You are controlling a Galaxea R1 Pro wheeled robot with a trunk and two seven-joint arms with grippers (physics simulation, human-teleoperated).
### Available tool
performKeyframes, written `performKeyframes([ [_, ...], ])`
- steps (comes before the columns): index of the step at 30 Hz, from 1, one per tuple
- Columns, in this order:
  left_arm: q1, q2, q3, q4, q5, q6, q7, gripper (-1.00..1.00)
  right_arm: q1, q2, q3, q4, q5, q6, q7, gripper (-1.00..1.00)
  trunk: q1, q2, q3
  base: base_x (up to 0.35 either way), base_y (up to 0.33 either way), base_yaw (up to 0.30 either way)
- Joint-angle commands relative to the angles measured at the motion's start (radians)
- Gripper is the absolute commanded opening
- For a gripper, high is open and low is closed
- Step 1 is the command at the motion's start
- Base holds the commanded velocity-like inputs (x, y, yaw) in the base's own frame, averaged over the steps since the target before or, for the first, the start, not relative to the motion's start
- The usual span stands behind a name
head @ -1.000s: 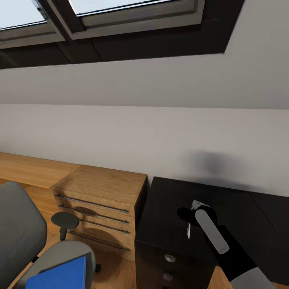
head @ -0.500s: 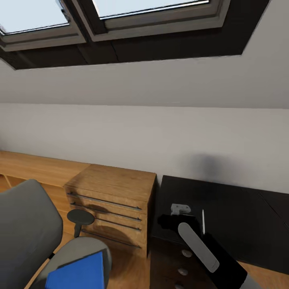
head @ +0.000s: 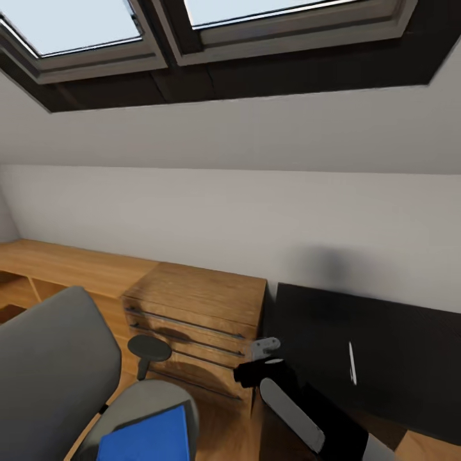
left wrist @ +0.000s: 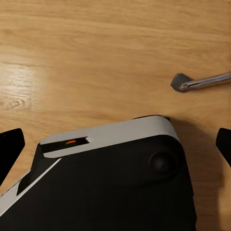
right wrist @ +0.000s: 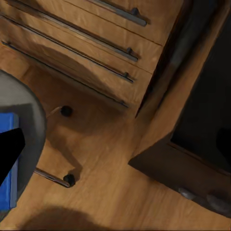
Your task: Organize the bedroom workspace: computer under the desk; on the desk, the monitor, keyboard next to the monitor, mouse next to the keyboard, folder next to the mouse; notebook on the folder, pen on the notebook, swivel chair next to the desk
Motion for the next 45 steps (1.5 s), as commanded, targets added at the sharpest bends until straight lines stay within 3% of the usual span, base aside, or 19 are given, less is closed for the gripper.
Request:
performKeyframes([
  [1,0.0,0.001,-0.003,-0.002,0.011,-0.004,0.004,1.0,-0.011,0.007,0.008,0.027,0.01,0.0,0.03,1.0,0.0,-0.001,-0.001,0.004,0.014,0.238],
  [5,0.001,0.001,-0.002,-0.002,0.012,-0.003,0.003,1.0,-0.038,0.043,0.017,0.141,0.099,0.0,0.169,1.0,0.0,-0.001,0.001,0.003,0.008,0.254],
  [6,0.001,0.001,-0.002,-0.002,0.012,-0.003,0.003,1.0,-0.044,0.057,0.018,0.181,0.149,0.0,0.211,1.0,0.0,-0.001,0.001,0.001,0.004,0.266],
  [7,0.001,0.001,-0.002,-0.002,0.012,-0.003,0.003,1.0,-0.044,0.057,0.018,0.181,0.149,0.0,0.211,1.0,0.0,-0.001,0.002,0.001,0.004,0.266],
  [10,0.0,0.002,-0.002,-0.002,0.011,-0.002,-0.016,1.0,-0.054,0.083,0.021,0.249,0.262,-0.003,0.276,1.0,0.0,-0.001,0.003,0.0,0.002,0.238],
  [16,0.001,0.002,-0.001,-0.002,0.01,-0.002,-0.03,1.0,-0.056,0.088,0.025,0.261,0.281,-0.007,0.289,1.0,0.0,-0.001,0.003,0.0,0.0,0.214],
  [45,0.0,0.0,-0.003,-0.002,0.008,-0.003,-0.03,1.0,-0.056,0.103,0.027,0.273,0.283,-0.002,0.292,1.0,0.0,-0.001,0.003,0.0,0.0,0.242],
])
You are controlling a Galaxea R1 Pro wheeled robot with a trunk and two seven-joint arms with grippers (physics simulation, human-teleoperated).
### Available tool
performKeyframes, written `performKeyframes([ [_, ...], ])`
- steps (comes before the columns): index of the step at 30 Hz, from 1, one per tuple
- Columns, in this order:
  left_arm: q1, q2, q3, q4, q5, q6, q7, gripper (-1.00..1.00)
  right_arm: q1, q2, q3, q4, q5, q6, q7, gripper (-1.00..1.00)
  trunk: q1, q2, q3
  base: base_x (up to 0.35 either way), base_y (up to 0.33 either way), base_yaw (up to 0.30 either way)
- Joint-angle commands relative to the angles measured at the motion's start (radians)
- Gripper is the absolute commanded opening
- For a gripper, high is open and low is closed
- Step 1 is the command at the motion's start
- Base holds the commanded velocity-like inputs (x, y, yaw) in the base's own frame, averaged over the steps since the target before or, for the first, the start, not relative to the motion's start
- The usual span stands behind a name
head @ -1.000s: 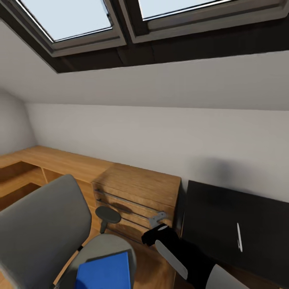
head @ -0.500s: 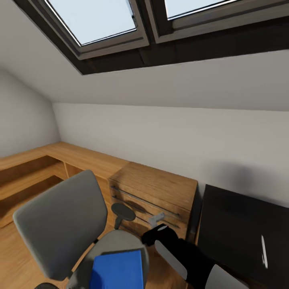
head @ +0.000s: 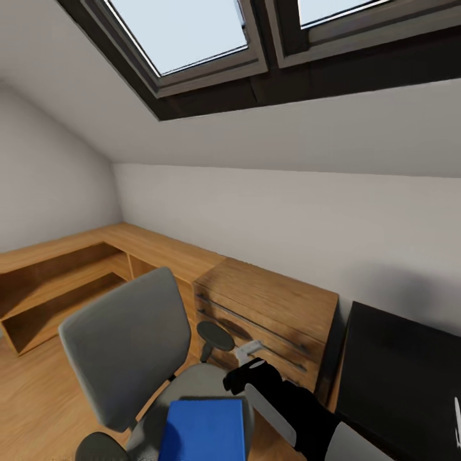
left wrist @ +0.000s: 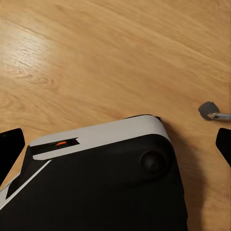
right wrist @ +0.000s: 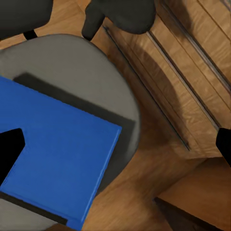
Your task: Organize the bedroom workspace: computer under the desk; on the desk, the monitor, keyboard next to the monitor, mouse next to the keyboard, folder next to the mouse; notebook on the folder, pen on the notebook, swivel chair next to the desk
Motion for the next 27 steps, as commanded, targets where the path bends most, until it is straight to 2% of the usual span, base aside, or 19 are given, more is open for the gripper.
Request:
performKeyframes([
  [1,0.0,0.0,-0.003,-0.002,0.011,-0.004,0.004,1.0,-0.001,0.002,0.003,0.003,-0.01,0.001,-0.008,1.0,0.0,-0.001,-0.001,0.0,0.0,0.24],
  [8,0.001,0.001,-0.004,-0.002,0.012,-0.004,0.004,1.0,-0.002,0.033,0.002,0.058,-0.006,-0.004,0.023,1.0,0.0,-0.001,-0.001,0.0,0.0,0.249],
  [17,0.001,0.002,-0.004,-0.002,0.012,-0.004,0.004,1.0,-0.003,0.051,0.002,0.101,0.003,-0.006,0.037,1.0,0.0,-0.001,-0.001,0.0,0.0,0.255],
  [20,0.001,0.002,-0.005,-0.002,0.012,-0.003,0.004,1.0,-0.004,0.067,0.002,0.127,0.004,-0.006,0.044,1.0,0.0,-0.001,-0.001,0.0,0.0,0.257],
  [25,0.001,0.003,-0.005,-0.002,0.012,0.0,0.004,1.0,-0.007,0.1,0.001,0.195,0.011,-0.013,0.102,1.0,0.0,-0.001,-0.001,0.0,0.0,0.257],
  [27,0.001,0.003,-0.005,-0.002,0.012,0.002,0.004,1.0,-0.016,0.111,0.001,0.227,0.029,-0.023,0.138,1.0,0.0,-0.001,-0.001,0.0,0.0,0.257],
])
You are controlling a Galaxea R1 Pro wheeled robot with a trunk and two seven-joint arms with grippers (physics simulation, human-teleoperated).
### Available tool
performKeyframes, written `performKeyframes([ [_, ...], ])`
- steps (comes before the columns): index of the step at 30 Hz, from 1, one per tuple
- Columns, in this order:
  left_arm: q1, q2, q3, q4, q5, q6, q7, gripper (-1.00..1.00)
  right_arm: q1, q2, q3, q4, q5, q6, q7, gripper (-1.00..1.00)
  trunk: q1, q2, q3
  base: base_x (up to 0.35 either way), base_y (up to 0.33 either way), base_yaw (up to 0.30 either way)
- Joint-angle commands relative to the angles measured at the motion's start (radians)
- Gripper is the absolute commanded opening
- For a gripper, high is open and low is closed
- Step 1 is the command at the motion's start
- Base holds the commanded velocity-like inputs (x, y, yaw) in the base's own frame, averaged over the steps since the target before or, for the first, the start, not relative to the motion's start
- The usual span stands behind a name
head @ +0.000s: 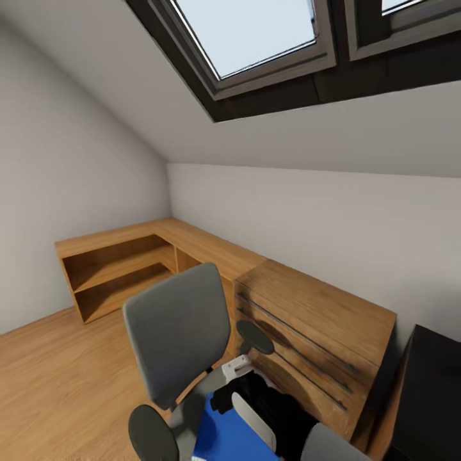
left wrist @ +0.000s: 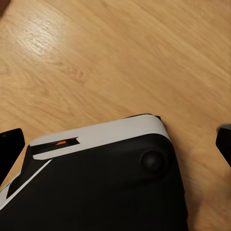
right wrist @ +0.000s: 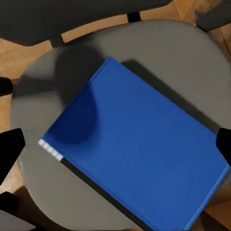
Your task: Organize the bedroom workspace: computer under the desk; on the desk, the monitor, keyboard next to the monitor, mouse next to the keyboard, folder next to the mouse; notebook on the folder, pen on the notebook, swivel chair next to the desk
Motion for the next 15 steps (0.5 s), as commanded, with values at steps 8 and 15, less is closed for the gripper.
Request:
performKeyframes([
  [8,-0.001,-0.001,-0.003,-0.002,0.01,-0.002,0.007,1.0,-0.013,0.01,0.001,0.034,0.022,-0.022,0.026,1.0,0.0,-0.001,-0.001,0.015,0.0,0.219],
  [15,-0.004,0.0,-0.003,-0.002,0.01,-0.002,0.007,1.0,-0.015,0.01,-0.008,0.066,0.024,-0.03,0.029,1.0,0.0,-0.001,-0.001,0.18,0.0,0.03],
])
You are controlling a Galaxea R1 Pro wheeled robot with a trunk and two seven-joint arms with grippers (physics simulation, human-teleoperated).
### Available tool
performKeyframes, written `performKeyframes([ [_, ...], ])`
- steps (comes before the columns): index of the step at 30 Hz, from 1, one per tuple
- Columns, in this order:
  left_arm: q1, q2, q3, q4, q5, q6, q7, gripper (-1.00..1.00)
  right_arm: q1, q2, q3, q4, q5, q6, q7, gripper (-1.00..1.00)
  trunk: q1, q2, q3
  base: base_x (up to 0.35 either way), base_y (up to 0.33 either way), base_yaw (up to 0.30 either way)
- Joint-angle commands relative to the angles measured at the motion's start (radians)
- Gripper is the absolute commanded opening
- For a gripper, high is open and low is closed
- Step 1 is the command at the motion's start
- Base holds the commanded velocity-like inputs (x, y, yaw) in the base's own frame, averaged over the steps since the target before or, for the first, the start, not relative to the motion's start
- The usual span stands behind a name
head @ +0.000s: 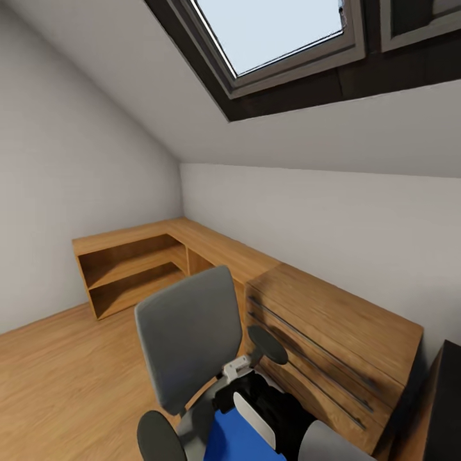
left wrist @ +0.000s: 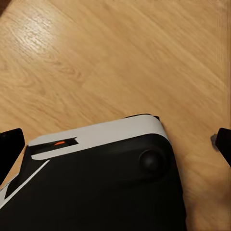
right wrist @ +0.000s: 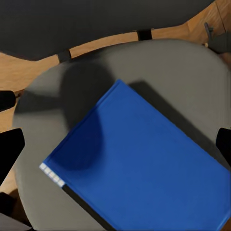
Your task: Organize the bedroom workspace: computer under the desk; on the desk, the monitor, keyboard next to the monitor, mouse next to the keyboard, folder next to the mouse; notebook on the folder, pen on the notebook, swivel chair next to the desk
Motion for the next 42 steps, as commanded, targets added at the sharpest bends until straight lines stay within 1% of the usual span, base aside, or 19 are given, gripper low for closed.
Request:
performKeyframes([
  [1,0.0,0.001,-0.002,-0.002,0.012,-0.002,0.004,1.0,-0.002,0.0,0.004,0.009,-0.011,0.001,-0.01,1.0,0.0,-0.001,-0.001,0.078,0.0,0.005],
  [5,-0.001,0.001,0.009,-0.002,0.026,0.003,0.004,1.0,-0.008,0.001,0.004,0.04,-0.009,-0.013,-0.009,1.0,0.0,-0.001,-0.001,0.04,0.0,0.002],
  [7,-0.002,0.0,0.015,-0.003,0.039,0.005,0.004,1.0,-0.01,0.002,0.005,0.046,-0.009,-0.029,-0.009,1.0,0.0,-0.001,-0.001,0.018,0.0,0.001],
  [8,-0.002,0.0,0.017,-0.005,0.049,0.007,0.004,1.0,-0.011,0.002,0.005,0.048,-0.009,-0.036,-0.008,1.0,0.0,-0.001,-0.001,0.013,0.0,0.001],
  [9,-0.002,0.005,0.024,-0.012,0.105,0.033,0.003,1.0,-0.016,0.008,0.006,0.055,-0.009,-0.055,-0.008,1.0,0.004,-0.008,-0.004,0.004,0.0,-0.01],
  [13,-0.002,0.008,0.026,-0.013,0.126,0.043,0.003,1.0,-0.018,0.014,0.008,0.057,-0.008,-0.06,-0.008,1.0,0.019,-0.036,-0.017,0.003,0.0,-0.006],
  [17,-0.002,0.01,0.026,-0.01,0.136,0.049,0.003,1.0,-0.019,0.019,0.009,0.058,-0.008,-0.063,-0.008,1.0,0.035,-0.064,-0.029,0.001,0.0,-0.002],
  [28,-0.002,0.011,0.026,-0.01,0.14,0.052,0.003,1.0,-0.025,0.02,0.009,0.047,-0.008,-0.058,-0.008,1.0,0.077,-0.141,-0.064,0.0,0.0,0.0],
  [36,-0.002,0.01,0.025,-0.013,0.138,0.052,0.003,1.0,-0.05,0.02,0.01,0.045,-0.009,-0.052,-0.008,1.0,0.108,-0.197,-0.089,0.0,0.0,0.057],
  [39,-0.002,0.01,0.023,-0.015,0.137,0.053,0.003,1.0,-0.085,0.019,0.009,0.054,-0.017,-0.049,-0.005,1.0,0.119,-0.218,-0.098,0.0,0.0,0.135],
  [42,-0.002,0.011,0.022,-0.016,0.137,0.053,0.004,1.0,-0.094,0.019,0.008,0.057,-0.019,-0.048,0.005,1.0,0.131,-0.239,-0.108,0.0,0.0,0.049],
])
